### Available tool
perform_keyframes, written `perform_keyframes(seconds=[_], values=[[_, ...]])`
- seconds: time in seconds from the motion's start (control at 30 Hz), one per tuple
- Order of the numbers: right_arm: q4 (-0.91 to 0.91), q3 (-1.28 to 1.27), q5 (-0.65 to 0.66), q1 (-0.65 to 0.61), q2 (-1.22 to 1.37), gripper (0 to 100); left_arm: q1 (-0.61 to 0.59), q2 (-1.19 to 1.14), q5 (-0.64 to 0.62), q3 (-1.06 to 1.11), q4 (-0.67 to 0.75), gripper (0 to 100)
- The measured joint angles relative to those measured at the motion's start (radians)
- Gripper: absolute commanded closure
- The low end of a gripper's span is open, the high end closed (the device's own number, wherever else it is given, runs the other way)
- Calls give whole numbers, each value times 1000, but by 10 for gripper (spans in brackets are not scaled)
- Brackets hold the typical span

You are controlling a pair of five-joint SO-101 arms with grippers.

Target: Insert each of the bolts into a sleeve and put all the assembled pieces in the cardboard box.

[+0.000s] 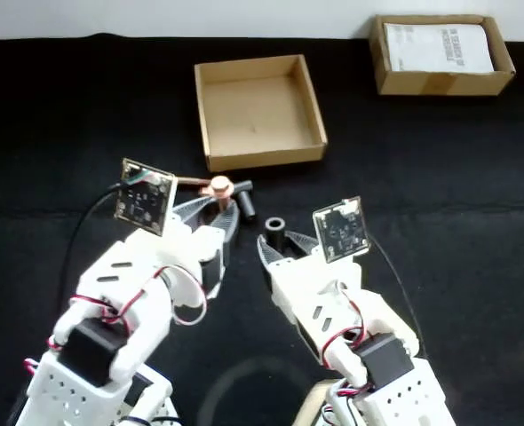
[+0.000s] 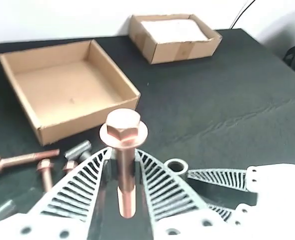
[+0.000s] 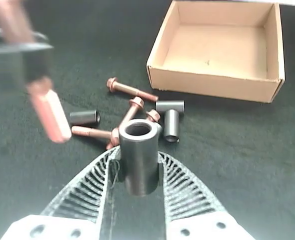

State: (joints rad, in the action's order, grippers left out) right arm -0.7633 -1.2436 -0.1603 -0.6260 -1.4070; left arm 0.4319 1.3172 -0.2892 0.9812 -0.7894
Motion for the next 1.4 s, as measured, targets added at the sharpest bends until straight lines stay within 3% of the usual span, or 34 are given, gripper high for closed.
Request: perform_keyframes(seconds=[0.2,0.33,0.43,0.67,1.03,1.4], values=[[20,-5,0,0,0,991,3,0,-8,115,282,991],[20,-5,0,0,0,991,3,-57,-120,112,374,991],[20,-6,0,0,0,991,5,-157,-186,68,384,991],[20,-6,0,0,0,991,58,-350,-207,-34,388,991],[20,-6,0,0,0,991,72,-374,-207,-60,377,991],[20,-48,0,0,0,991,52,-374,-207,-206,206,991]])
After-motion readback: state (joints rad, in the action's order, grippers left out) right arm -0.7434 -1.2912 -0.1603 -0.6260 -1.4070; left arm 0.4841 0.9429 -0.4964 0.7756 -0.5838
